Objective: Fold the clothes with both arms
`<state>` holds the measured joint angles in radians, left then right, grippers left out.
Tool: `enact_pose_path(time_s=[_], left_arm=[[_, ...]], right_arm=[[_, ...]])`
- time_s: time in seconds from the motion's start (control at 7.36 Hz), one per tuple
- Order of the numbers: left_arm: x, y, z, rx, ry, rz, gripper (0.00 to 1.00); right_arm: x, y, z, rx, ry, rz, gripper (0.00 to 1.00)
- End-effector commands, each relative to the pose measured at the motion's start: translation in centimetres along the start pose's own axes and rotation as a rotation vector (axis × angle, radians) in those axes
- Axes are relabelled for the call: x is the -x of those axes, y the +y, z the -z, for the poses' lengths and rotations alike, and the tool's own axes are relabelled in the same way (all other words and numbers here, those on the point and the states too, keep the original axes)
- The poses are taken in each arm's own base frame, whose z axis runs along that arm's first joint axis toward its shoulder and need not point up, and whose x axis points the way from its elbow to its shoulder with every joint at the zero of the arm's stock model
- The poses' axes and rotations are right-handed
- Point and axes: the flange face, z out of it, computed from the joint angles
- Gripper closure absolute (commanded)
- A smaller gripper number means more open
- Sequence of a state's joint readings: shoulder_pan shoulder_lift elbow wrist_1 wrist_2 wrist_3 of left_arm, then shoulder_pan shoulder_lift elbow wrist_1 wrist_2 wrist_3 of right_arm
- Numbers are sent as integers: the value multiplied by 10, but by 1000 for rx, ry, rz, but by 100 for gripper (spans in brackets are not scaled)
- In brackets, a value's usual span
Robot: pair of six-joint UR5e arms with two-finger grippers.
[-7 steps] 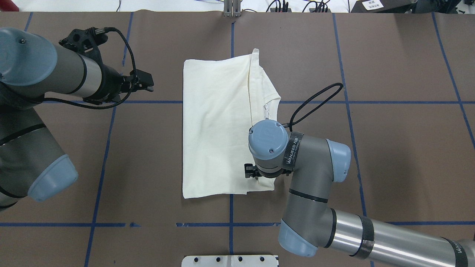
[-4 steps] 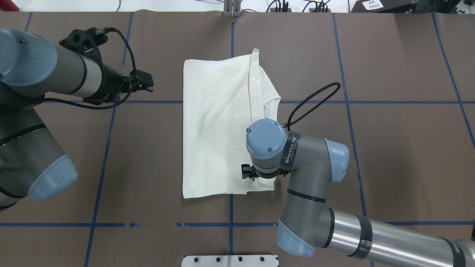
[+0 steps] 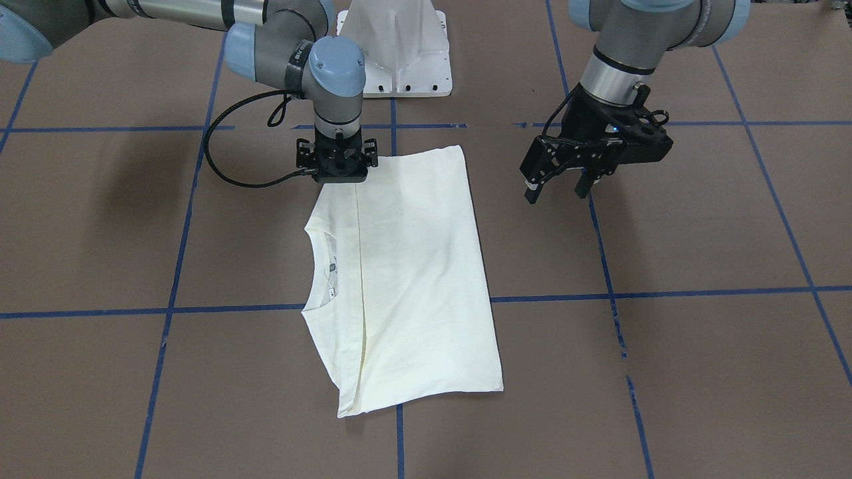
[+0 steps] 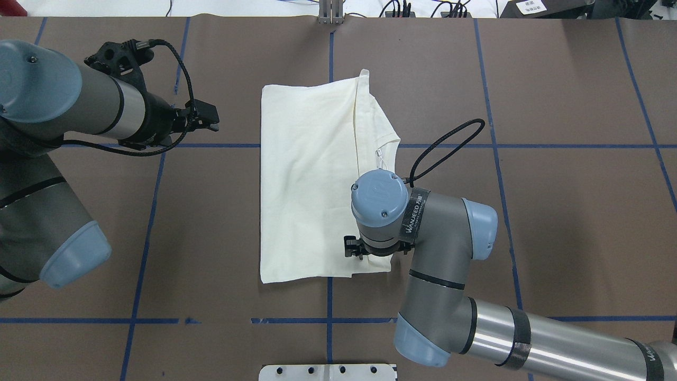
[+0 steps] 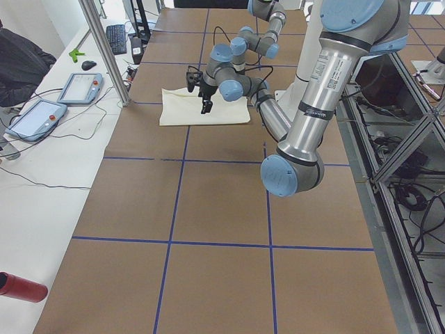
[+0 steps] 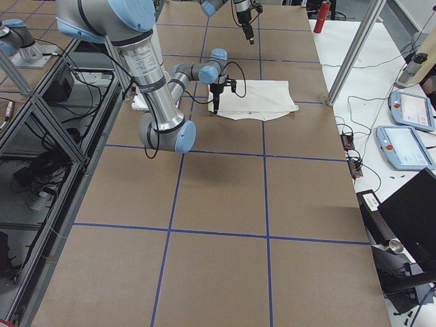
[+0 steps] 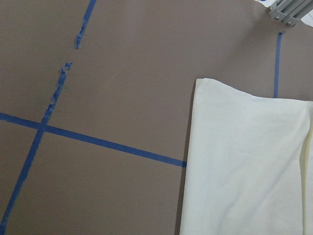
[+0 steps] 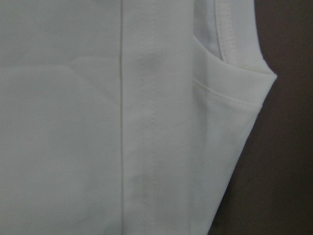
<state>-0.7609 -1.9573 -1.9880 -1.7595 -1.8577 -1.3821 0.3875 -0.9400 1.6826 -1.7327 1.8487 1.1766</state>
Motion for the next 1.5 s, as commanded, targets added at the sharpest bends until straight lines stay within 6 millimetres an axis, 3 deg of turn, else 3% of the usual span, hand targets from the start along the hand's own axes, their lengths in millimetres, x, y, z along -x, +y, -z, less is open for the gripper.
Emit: enact_pose_path(time_s=[0.0,0.82,1.36], left_arm=[[0,0,-1,0,-1,0,0],[-1,2,-1,5,2,9,0],[-3,3,0,6,6,23,0]], right_arm=[[0,1,1,9,-1,-1,0],[-9,1,-8,26,47,-18,0],[-23,-8,-5,24,84,-46,0]])
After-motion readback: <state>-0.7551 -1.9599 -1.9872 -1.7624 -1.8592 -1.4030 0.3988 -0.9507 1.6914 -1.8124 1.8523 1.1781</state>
